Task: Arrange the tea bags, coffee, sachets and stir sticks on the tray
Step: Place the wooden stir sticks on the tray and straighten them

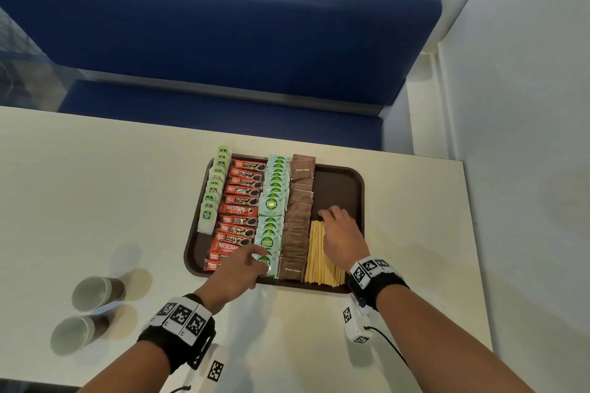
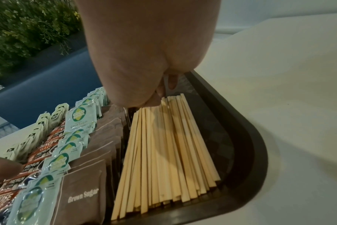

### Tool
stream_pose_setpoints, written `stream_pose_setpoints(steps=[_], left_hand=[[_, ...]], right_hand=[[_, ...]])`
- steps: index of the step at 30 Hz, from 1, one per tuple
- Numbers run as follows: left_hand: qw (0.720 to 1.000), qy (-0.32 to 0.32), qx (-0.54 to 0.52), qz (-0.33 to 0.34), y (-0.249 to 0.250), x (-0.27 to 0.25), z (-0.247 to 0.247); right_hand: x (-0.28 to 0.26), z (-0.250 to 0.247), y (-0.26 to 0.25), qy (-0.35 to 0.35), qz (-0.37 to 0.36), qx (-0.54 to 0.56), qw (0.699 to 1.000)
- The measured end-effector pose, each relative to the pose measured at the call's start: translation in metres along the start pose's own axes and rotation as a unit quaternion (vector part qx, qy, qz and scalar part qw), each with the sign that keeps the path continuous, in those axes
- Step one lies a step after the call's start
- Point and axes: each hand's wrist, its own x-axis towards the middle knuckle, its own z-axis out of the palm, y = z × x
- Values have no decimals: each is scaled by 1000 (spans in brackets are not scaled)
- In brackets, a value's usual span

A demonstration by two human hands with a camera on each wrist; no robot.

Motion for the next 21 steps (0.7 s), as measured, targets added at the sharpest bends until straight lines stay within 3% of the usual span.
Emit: stream_pose_setpoints(steps=[15,21], left_hand=[[999,23,-34,-3,-1,1,-19],[996,62,-71,6,9,7,-40]], right_hand=[[-7,2,-1,29,-7,-41,999],[-7,0,-3,20,-3,-46,999]])
